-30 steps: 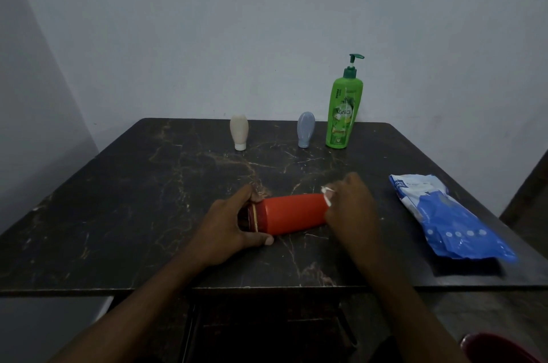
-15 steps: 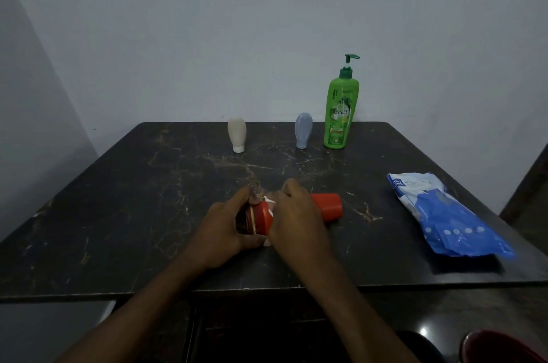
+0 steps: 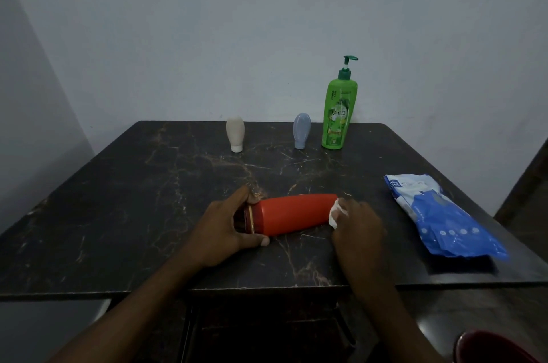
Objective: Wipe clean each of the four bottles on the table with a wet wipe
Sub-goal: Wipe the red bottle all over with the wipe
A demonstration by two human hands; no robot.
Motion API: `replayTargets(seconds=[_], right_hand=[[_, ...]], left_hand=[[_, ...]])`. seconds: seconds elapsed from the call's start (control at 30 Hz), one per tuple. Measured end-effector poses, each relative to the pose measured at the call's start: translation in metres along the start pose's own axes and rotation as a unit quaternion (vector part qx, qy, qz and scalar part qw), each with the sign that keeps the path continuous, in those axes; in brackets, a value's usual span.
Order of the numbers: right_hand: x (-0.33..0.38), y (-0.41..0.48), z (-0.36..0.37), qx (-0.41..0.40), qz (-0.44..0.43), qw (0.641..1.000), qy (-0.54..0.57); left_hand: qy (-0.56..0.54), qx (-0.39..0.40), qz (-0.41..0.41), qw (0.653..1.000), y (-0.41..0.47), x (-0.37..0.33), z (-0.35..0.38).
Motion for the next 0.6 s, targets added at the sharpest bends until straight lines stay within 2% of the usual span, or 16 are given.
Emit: replayTargets(seconds=[0.07, 0.27, 0.43, 0.53, 0.6], right_hand=[[-0.006, -0.002, -0.004, -0.010, 0.033, 0.999, 0.036], [-0.005, 0.010, -0.011, -0.036, 0.053, 0.994, 0.088], [0.004, 0.007, -0.016, -0.046, 0.006, 0.996, 0.076], [0.030, 0.001, -0.014, -0.019, -0.029, 0.997, 0.069], [0.063, -0.011, -0.007, 0.007, -0.081, 0.995, 0.058]], left_hand=[[0.003, 0.003, -0.001, 1.000, 0.000, 0.000, 0.001], [0.011, 0.002, 0.012, 1.000, 0.000, -0.002, 0.001], [0.010, -0.023, 0.044, 0.999, -0.003, -0.008, -0.003], [0.022, -0.038, 0.062, 0.997, -0.003, -0.010, -0.004], [0.027, -0.041, 0.062, 0.997, -0.003, -0.008, -0.003]])
Point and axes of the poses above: each hand's wrist, its own y-axis towards the middle knuckle, its own z-axis out of the palm, x = y × z, the point moved 9 cm from there along y, towards the middle knuckle, and after that the axes turned 6 degrees about -z, right-handed, at the moved point
